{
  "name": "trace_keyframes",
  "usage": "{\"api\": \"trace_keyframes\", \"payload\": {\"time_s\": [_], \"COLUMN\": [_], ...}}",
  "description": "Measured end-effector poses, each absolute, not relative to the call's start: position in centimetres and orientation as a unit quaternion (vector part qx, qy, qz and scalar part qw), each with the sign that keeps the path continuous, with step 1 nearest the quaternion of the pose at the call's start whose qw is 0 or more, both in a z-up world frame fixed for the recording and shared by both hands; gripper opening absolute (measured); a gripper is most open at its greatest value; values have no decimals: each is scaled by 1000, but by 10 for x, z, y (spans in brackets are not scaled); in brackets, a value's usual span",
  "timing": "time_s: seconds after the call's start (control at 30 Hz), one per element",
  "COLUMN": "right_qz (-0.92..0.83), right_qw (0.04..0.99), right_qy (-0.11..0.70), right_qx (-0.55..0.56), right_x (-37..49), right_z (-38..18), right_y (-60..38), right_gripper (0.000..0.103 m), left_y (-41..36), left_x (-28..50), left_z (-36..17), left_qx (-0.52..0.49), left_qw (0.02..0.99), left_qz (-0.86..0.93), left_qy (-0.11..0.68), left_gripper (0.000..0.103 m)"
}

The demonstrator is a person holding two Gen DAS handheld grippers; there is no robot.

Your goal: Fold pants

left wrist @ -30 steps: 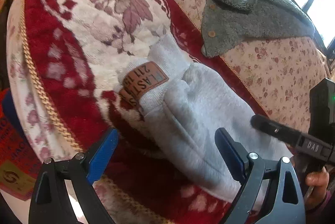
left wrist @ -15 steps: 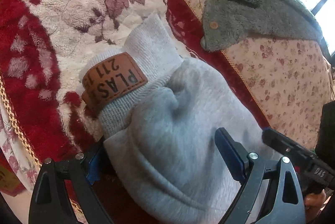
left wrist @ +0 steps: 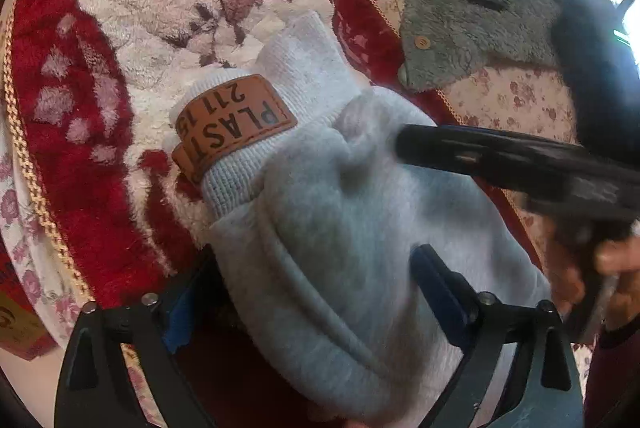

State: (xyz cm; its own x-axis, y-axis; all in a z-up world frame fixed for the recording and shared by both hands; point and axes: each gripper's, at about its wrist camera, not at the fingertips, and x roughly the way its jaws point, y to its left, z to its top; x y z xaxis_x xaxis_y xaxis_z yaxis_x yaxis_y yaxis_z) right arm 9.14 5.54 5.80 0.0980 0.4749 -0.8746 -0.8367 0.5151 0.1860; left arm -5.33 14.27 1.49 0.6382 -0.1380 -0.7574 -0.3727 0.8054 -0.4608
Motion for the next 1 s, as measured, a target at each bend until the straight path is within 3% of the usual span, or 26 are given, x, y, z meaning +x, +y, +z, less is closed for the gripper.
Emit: {"api": "trace_keyframes", "payload": {"time_s": [0.23, 0.27, 0.3, 0.33, 0.37, 0.43, 0.53, 1.0], "right_qz": [478, 483, 492, 498, 502, 502, 503, 518], "right_qw": [668, 665, 663, 661, 660, 662, 671, 727], "right_qy": [560, 561, 557, 553, 551, 545, 527, 428], "right_qx": [-110, -98, -94, -95, -98, -115, -137, -143], "right_x": [123, 124, 122, 120, 119, 114, 105, 63], "right_z": [9, 7, 8, 11, 13, 21, 37, 151], "right_y": [66, 63, 61, 60, 60, 61, 59, -1], "right_gripper": [85, 82, 77, 68, 59, 48, 39, 40], "left_y": [136, 137, 138, 140, 142, 149, 147, 73], "left_x": [-40, -38, -38, -38, -38, -40, -44, -87], "left_z": [12, 12, 12, 12, 13, 14, 23, 132], "left_qx": [-294, -295, -298, -297, -295, -313, -305, -192], "left_qw": [861, 863, 865, 866, 866, 867, 874, 941], "left_qz": [86, 83, 81, 88, 99, 80, 65, 27], "left_qy": [406, 402, 396, 393, 391, 380, 373, 278], "left_gripper": [103, 103, 95, 72, 64, 37, 32, 30]}}
